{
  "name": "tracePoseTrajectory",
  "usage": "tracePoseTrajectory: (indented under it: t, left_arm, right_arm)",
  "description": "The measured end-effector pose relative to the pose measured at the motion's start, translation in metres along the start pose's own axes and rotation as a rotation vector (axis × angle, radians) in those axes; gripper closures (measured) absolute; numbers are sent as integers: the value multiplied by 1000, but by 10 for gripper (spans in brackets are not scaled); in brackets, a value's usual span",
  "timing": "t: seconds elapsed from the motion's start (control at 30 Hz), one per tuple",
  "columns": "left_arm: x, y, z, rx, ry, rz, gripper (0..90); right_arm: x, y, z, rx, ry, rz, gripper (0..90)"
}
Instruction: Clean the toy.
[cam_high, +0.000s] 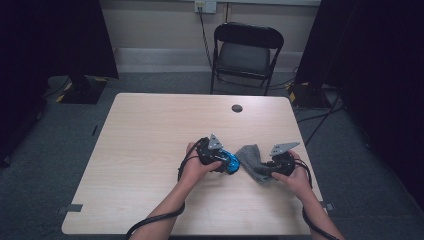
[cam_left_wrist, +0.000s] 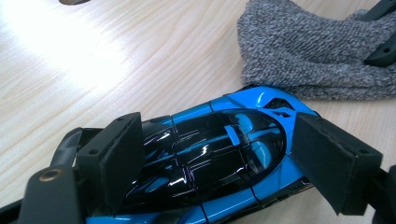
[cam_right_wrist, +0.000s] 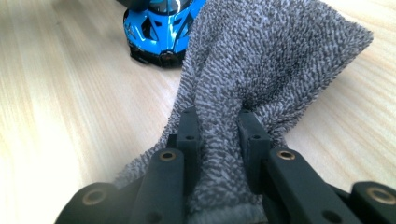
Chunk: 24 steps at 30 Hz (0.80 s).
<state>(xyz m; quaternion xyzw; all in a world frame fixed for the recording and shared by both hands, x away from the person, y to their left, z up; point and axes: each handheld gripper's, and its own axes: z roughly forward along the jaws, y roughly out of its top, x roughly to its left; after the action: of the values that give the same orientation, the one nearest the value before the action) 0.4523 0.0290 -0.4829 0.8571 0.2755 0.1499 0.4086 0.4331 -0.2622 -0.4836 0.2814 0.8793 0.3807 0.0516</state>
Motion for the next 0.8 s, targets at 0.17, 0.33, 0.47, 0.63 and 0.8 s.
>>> tracePoseTrajectory:
  t: [0.17,0.33,0.47,0.63,0.8]
  left_arm:
    - [0,0,0,1,4,4,170]
    - [0,0,0,0,7,10,170]
    - [0,-1,0,-2,5,9,170]
    - [0,-1,0,-5,6,5,170]
    - [0,-1,0,-6,8,13,170]
  right_arm:
    - [2,-5,-4,-2,0,10,747]
    - [4,-10,-8,-17,-2,14,748]
    - [7,-12,-10,-11,0,4,748]
    - [10,-15,-14,-9,-3,-4,748]
    - [12,-18,-21,-19,-3,-9,748]
